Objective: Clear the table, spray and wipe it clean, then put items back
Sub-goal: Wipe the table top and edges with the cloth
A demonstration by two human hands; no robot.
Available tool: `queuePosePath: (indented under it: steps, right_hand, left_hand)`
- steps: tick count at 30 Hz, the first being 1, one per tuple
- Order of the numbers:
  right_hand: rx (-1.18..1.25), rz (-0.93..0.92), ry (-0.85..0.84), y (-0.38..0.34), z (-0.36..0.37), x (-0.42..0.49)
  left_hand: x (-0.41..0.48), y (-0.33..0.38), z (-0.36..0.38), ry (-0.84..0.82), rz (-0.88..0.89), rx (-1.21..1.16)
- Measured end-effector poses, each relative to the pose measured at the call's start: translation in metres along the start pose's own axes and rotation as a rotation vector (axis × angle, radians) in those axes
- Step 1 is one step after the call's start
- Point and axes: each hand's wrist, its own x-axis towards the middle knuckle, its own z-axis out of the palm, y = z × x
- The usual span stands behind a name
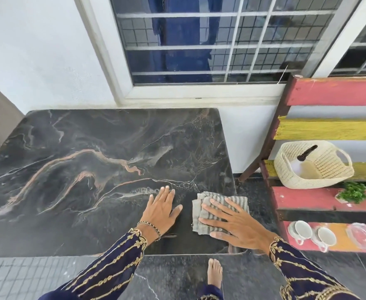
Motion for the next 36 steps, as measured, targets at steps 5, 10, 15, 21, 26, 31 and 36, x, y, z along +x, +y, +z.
queuePosePath:
  steps: [5, 10, 15, 21, 26, 31, 36]
  right_hand:
    - [-0.012, -0.017, 0.035, 0.045, -0.002, 0.038]
    - [-0.046, -0.090, 0.040, 0.095, -0.006, 0.084]
    - [-0.021, -0.104, 0.002, 0.148, -0.019, 0.139]
    - [-0.030, -0.105, -0.022, 0.207, -0.039, 0.202]
    - [-0.032, -0.129, -0.002, 0.248, -0.048, 0.241]
    - [-0.048, -0.116, 0.018, 0.277, -0.053, 0.273]
    - [-0.025, -0.024, -0.006, 0.293, -0.064, 0.306]
  left_hand:
    - [0.044, 0.014, -0.005, 0.023, -0.008, -0.053]
    - [0.099, 0.017, -0.010, 0.051, -0.020, -0.108]
    - [0.156, 0.011, -0.024, 0.114, -0.066, -0.130]
    - [0.213, 0.004, -0.064, 0.042, -0.246, 0.026]
    - [0.247, 0.011, -0.082, -0.190, -0.352, 0.113]
    - [0.256, 0.015, -0.076, -0.243, -0.371, 0.134]
    - [0.259, 0.015, -0.074, -0.269, -0.381, 0.119]
